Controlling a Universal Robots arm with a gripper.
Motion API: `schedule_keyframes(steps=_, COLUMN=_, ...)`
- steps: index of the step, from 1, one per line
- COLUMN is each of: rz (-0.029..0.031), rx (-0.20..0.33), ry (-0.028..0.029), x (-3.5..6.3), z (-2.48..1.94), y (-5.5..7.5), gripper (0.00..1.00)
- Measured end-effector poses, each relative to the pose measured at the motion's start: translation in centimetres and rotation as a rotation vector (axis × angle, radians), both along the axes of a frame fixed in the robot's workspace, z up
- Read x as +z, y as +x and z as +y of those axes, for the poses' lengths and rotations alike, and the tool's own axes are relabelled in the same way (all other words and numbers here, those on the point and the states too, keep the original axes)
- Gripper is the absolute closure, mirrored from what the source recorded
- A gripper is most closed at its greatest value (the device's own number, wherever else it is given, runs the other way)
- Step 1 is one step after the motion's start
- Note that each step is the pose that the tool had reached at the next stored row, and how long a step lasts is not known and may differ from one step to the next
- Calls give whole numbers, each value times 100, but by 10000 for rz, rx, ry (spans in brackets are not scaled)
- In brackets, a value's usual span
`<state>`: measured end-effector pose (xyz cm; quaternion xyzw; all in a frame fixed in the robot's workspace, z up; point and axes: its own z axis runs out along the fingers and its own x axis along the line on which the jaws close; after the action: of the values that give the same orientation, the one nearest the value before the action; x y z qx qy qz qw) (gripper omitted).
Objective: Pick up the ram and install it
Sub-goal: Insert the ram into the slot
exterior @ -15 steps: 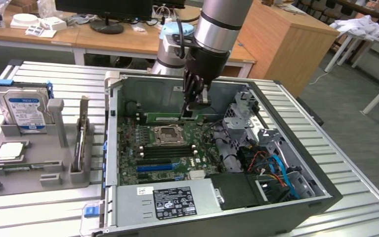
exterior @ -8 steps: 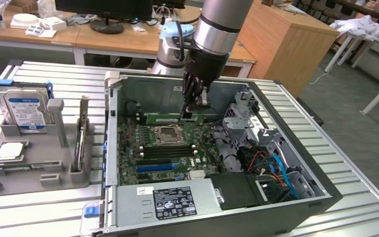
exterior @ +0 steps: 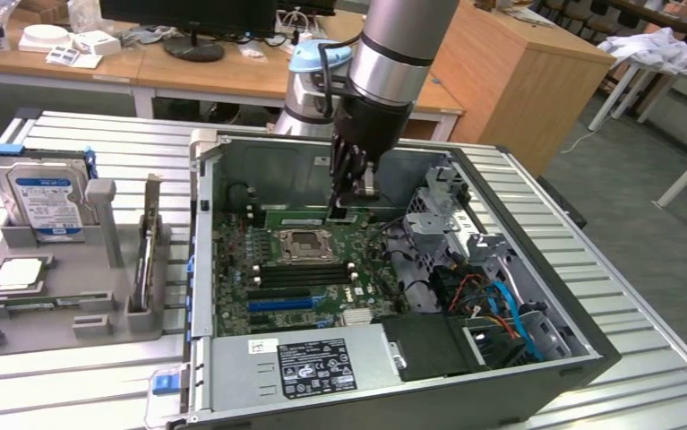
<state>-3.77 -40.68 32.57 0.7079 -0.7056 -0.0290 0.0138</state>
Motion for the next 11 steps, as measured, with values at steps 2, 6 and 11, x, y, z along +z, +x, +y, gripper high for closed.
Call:
schedule_keyframes(steps=2, rz=0, rx=0, ry=1, x=-11, z=0, y=0, gripper=89)
schedule_keyframes(steps=6, rz=0, rx=0, ry=0, x=-31, z=0, y=0, gripper=89)
schedule_keyframes(steps=11, rz=0, rx=0, ry=0, x=-61, z=0, y=0, gripper=89)
